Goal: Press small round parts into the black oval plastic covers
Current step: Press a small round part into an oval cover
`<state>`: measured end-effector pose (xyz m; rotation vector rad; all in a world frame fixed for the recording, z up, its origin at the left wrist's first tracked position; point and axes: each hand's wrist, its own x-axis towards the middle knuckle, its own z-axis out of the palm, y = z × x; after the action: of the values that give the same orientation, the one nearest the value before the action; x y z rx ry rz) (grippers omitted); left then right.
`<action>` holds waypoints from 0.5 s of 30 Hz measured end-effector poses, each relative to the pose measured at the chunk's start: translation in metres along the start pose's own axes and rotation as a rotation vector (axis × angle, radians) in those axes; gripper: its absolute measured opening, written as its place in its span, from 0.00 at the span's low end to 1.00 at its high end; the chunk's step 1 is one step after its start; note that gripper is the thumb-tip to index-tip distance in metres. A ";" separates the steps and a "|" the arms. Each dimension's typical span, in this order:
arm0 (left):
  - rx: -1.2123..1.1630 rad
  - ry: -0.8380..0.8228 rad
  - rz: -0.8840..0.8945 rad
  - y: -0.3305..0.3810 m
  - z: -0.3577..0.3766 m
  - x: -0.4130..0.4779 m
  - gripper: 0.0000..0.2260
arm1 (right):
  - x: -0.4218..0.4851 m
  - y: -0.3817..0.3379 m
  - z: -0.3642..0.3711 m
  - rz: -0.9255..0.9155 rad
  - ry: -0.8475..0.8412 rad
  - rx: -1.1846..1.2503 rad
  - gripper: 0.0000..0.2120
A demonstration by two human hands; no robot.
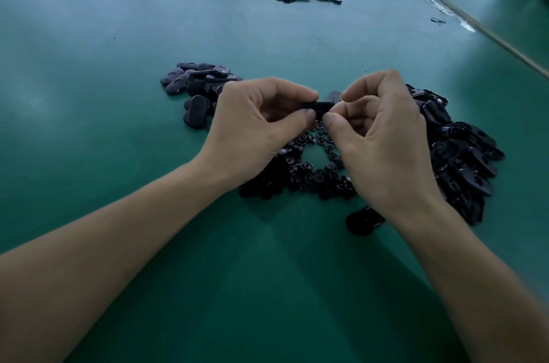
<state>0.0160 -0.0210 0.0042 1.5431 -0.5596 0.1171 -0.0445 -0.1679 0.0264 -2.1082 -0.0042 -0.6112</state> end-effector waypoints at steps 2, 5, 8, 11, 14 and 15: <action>0.020 -0.011 0.017 0.001 0.000 0.000 0.08 | 0.000 0.000 -0.001 -0.010 -0.009 -0.023 0.15; 0.054 -0.019 0.030 0.002 0.000 -0.001 0.09 | 0.000 -0.001 -0.002 -0.046 -0.017 -0.076 0.17; 0.085 -0.015 0.042 0.003 0.001 -0.002 0.09 | 0.000 -0.002 -0.003 -0.044 -0.012 -0.089 0.17; 0.093 -0.016 0.047 0.002 0.001 -0.002 0.10 | 0.001 -0.001 -0.004 -0.025 -0.017 -0.074 0.17; 0.101 -0.027 0.052 0.002 0.000 -0.002 0.11 | 0.002 -0.002 -0.005 -0.028 -0.038 -0.075 0.17; 0.097 -0.027 0.049 0.002 0.000 -0.001 0.11 | 0.002 -0.002 -0.005 -0.030 -0.040 -0.079 0.17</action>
<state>0.0139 -0.0204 0.0058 1.6275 -0.6208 0.1630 -0.0454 -0.1707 0.0309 -2.2004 -0.0341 -0.5954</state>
